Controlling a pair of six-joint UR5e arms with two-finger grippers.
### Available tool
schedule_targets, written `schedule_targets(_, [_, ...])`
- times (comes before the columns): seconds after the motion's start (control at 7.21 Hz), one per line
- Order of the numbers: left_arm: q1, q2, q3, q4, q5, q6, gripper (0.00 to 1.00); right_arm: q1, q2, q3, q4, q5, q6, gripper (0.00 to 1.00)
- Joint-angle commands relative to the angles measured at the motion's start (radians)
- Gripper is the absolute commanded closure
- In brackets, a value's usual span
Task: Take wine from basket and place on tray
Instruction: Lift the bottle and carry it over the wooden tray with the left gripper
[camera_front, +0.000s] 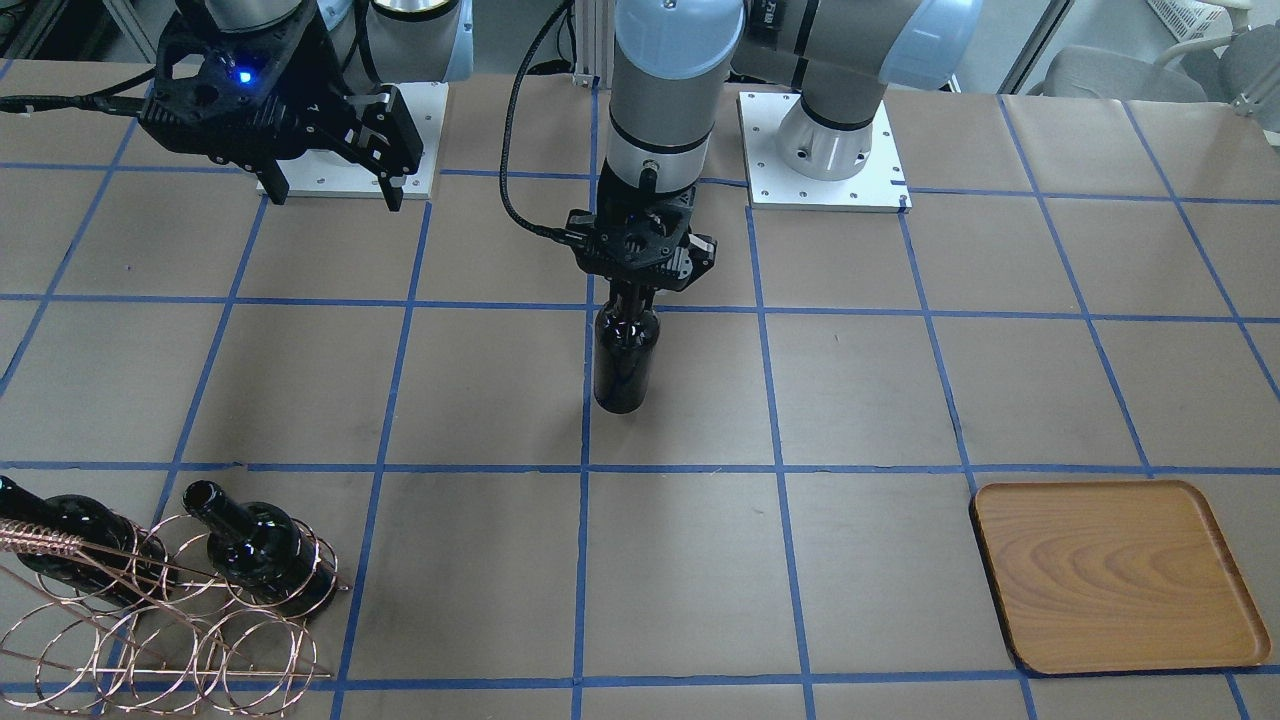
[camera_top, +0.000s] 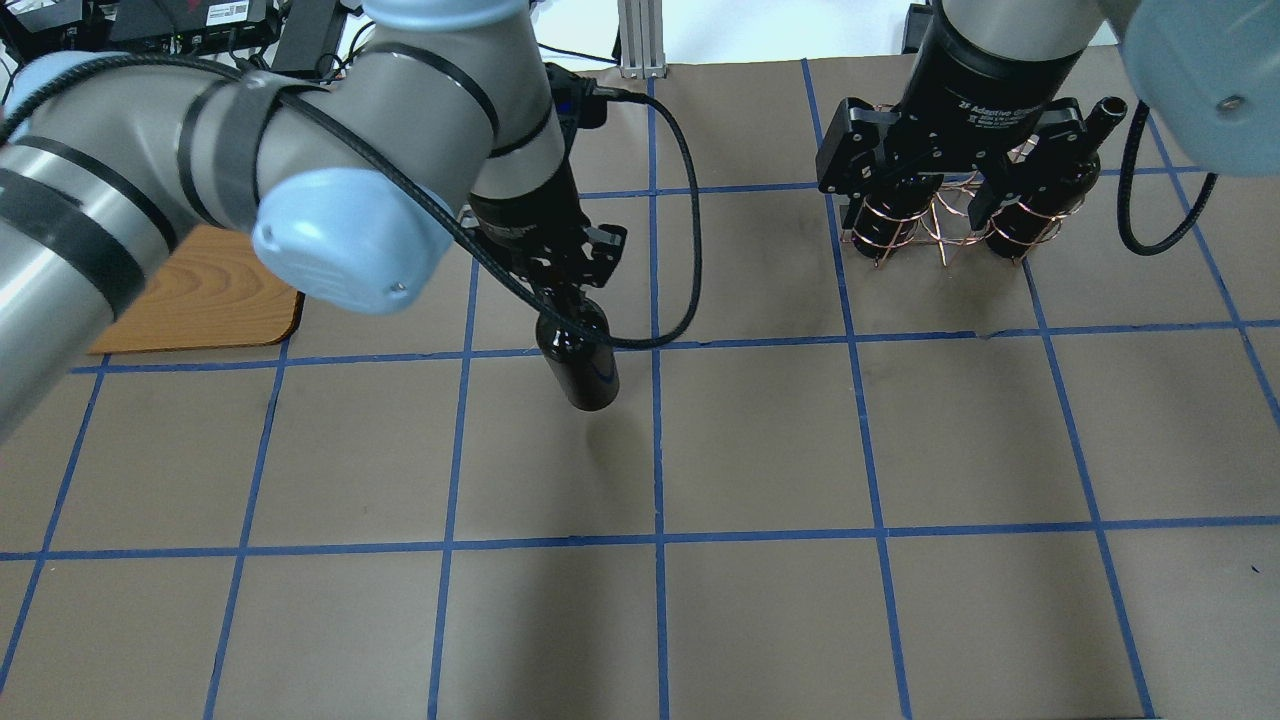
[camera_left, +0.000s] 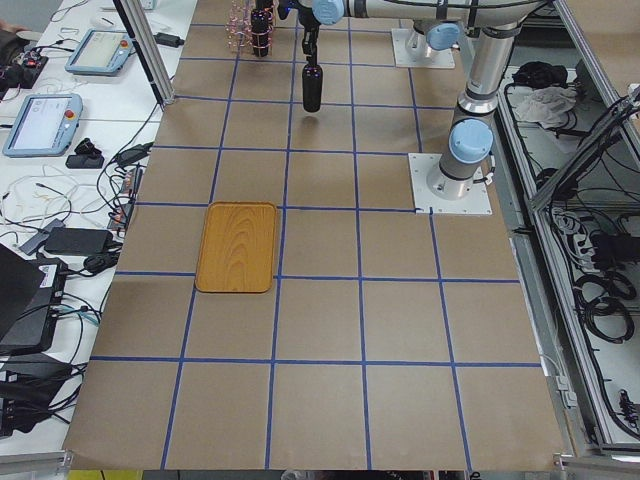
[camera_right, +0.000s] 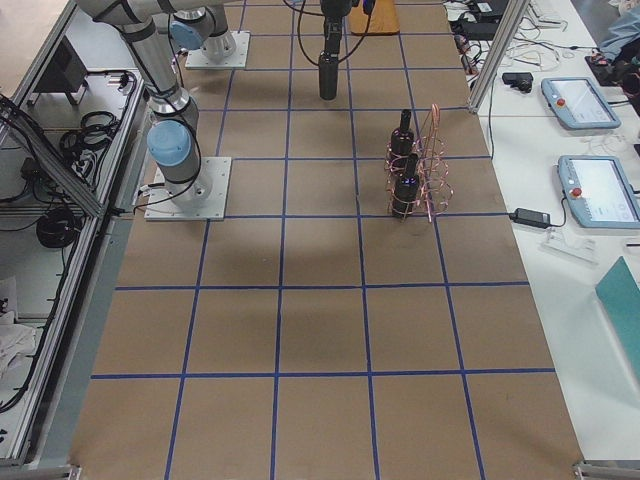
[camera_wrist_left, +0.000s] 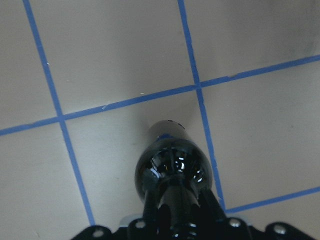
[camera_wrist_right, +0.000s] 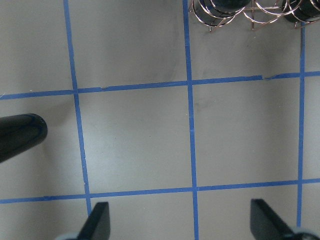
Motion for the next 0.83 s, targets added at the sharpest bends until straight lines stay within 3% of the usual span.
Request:
schedule_targets(0.0, [0.171, -0.003, 0.063, -0.049, 0.003, 0.17, 1.0, 0.0, 0.0, 0.0, 0.0, 0.0, 0.002, 0.0])
schedule_targets(0.42, [0.447, -0.05, 0.129, -0.07, 0.004, 0.402, 1.0, 0.0, 0.0, 0.0, -0.002, 0.0, 0.009, 0.0])
schedule_targets(0.69, [0.588, -0.148, 0.265, -0.07, 0.021, 0.571, 1.0, 0.0, -0.002, 0.0, -0.005, 0.002, 0.011, 0.0])
